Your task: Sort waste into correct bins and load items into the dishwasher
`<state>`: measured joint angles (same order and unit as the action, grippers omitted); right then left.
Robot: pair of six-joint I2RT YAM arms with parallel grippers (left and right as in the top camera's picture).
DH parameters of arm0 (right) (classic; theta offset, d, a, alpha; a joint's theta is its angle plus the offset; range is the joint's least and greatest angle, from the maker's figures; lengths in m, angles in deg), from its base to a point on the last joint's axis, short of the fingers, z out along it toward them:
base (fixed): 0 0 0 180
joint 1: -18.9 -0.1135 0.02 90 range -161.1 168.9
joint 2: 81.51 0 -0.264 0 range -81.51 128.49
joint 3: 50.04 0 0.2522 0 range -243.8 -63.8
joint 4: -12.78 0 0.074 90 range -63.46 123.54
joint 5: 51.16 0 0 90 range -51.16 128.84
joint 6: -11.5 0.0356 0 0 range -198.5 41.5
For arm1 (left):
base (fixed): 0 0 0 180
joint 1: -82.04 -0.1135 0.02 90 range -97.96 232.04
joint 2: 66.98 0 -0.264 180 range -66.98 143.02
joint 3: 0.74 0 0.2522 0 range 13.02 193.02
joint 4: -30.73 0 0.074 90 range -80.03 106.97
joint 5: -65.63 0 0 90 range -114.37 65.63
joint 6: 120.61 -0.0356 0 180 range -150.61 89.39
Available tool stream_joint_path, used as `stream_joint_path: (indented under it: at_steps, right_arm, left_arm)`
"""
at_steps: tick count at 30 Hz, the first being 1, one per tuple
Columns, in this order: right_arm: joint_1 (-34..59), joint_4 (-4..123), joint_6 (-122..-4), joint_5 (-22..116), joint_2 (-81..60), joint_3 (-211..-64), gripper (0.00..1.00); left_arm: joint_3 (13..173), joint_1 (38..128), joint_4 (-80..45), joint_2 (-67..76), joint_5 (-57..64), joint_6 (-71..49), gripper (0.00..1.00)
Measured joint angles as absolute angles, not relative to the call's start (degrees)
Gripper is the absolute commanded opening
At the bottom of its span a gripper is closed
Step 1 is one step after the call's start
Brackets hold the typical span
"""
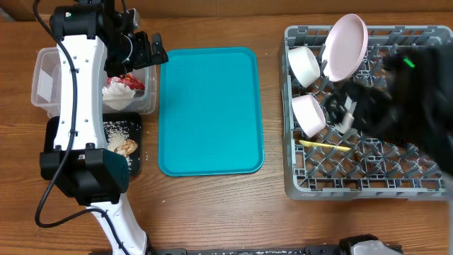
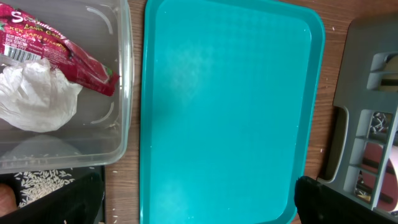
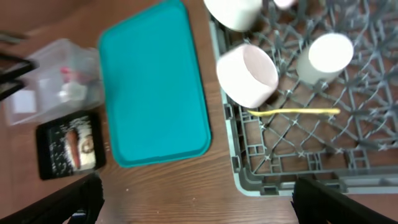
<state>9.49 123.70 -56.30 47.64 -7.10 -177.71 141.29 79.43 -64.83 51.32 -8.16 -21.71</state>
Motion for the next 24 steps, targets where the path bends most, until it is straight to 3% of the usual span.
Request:
stream_joint_path:
  at_steps: [14, 24]
  right_arm:
    - [9.11, 119.38, -60.19, 35.77, -26.73, -176.64, 1.0]
    - [12.57, 81.72, -60.56, 31.11, -37.88, -145.17, 1.0]
  left_arm:
    - [141.29, 79.43, -64.83, 51.32, -8.16, -21.71, 1.0]
    - [141.29, 79.43, -64.81, 51.32, -8.14, -21.71, 1.0]
